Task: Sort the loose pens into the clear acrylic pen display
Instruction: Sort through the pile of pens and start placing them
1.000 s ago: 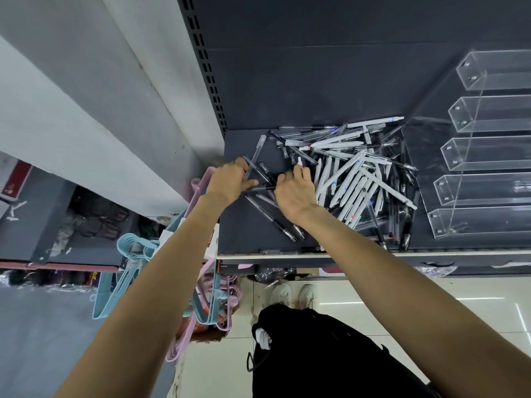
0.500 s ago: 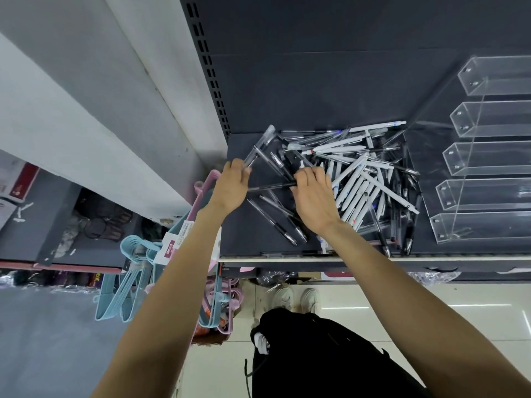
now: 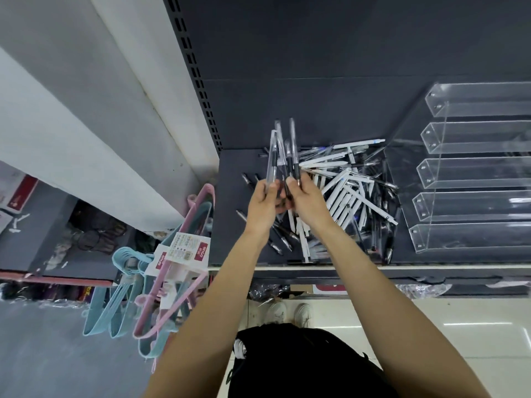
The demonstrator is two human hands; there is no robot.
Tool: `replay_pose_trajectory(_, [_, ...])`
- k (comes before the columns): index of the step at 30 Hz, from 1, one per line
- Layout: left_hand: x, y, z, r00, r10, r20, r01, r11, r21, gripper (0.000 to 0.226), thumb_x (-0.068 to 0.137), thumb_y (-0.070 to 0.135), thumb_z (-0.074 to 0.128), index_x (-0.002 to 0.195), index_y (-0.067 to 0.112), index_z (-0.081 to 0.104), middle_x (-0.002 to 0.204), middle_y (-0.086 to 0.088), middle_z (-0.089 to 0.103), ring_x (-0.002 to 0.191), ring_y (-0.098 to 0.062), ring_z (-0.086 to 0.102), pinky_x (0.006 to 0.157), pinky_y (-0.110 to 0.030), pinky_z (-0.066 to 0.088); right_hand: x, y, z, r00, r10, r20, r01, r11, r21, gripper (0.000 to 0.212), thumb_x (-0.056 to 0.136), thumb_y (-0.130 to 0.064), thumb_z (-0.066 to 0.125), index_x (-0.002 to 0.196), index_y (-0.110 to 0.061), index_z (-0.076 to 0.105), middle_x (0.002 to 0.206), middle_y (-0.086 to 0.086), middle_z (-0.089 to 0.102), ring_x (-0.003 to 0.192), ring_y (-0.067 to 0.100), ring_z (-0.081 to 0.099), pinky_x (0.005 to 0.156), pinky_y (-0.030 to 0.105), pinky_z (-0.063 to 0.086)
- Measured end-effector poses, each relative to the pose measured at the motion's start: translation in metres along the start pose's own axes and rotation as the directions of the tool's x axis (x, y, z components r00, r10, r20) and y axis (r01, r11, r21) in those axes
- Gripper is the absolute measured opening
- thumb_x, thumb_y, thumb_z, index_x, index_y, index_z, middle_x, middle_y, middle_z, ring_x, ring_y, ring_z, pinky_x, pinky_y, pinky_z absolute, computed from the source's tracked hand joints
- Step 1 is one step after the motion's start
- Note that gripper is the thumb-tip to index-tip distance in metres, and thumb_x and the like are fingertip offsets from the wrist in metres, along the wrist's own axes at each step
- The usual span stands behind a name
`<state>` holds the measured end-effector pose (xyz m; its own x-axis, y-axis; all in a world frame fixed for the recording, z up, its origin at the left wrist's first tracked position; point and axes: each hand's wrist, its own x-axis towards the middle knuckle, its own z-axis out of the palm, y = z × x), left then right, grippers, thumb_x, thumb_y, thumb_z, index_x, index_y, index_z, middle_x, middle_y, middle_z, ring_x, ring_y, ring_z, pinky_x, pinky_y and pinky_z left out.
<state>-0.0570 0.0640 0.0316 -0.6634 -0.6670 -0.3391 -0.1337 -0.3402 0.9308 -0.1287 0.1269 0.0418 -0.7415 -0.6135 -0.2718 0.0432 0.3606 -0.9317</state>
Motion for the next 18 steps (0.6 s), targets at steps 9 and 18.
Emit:
replay_pose_trajectory(9, [-0.022,-0.020,0.004,0.998,-0.033,-0.053,0.034,0.999,0.004,0.019,0.102,0.025,0.038,0.106,0.016,0.055,0.096,-0.004,0.063,0.093,-0.015,0.061,0.087,-0.039,0.050,-0.021,0.017,0.023,0.985,0.106,-0.138,-0.122,0.986,-0.113,0.040,0.099,-0.035,0.039,0.132,-0.012,0.043,0.143,0.007,0.031,0.132,0.023,0.023,0.113,0.039,0.020])
replay_pose_trajectory(18, [-0.033,-0.026,-0.016,0.993,0.110,-0.035,-0.102,0.976,0.193,0.019,0.103,0.017,0.037,0.112,0.014,0.054,0.073,-0.001,0.053,0.061,-0.006,0.047,0.057,-0.019,0.041,-0.028,0.022,0.005,0.985,0.144,0.097,-0.135,0.986,-0.100,0.014,0.086,-0.049,0.059,0.098,-0.042,0.062,0.145,-0.008,0.024,0.136,0.018,0.021,0.113,0.042,0.023])
